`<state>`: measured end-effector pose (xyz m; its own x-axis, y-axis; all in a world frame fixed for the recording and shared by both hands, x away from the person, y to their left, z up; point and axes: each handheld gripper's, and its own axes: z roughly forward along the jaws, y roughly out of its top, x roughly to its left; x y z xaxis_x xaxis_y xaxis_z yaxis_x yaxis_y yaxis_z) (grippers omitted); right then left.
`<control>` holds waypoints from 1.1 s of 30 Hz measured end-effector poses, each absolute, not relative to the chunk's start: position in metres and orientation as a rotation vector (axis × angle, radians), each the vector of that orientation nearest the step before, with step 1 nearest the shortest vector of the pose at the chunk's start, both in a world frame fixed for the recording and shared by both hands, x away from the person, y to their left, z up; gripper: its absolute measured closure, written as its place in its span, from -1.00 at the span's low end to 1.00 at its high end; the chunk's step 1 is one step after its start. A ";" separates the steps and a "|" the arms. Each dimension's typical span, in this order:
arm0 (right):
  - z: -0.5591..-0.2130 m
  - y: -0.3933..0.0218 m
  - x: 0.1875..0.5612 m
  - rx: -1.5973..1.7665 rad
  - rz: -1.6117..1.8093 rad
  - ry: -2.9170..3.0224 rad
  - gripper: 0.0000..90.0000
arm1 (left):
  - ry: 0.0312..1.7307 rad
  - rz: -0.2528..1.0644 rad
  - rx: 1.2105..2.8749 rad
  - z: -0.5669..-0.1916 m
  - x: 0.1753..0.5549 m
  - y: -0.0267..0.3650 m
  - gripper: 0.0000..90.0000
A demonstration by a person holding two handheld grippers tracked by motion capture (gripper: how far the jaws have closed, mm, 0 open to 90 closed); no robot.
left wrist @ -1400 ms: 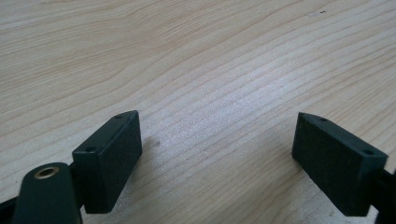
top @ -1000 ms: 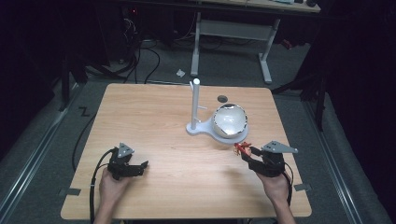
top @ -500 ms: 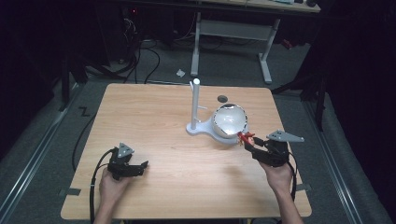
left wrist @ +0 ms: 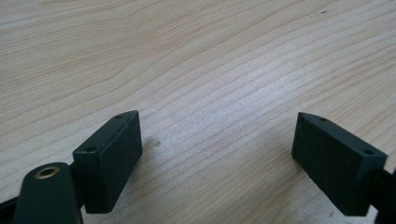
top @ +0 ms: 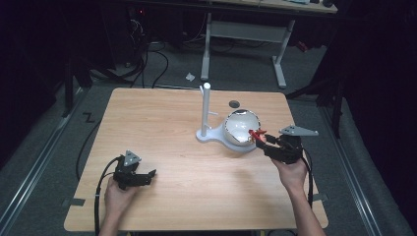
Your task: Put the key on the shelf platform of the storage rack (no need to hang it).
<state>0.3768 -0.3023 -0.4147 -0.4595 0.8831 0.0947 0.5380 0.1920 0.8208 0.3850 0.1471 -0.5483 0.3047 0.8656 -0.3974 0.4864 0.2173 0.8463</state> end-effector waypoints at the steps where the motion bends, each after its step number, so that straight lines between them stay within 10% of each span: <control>1: -0.414 -0.301 0.379 1.332 1.171 2.078 0.19 | 1.338 0.417 1.427 -0.548 0.385 0.147 -0.64; 33: -0.423 -0.263 0.449 1.340 1.010 2.184 0.18 | 1.338 0.420 1.426 -0.548 0.385 0.147 -0.63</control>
<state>0.4489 -0.2628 -0.4225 -0.4701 0.8815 0.0443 0.6047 0.2851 0.7437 0.3848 0.1471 -0.5483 0.3037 0.8664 -0.3963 0.4848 0.2176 0.8471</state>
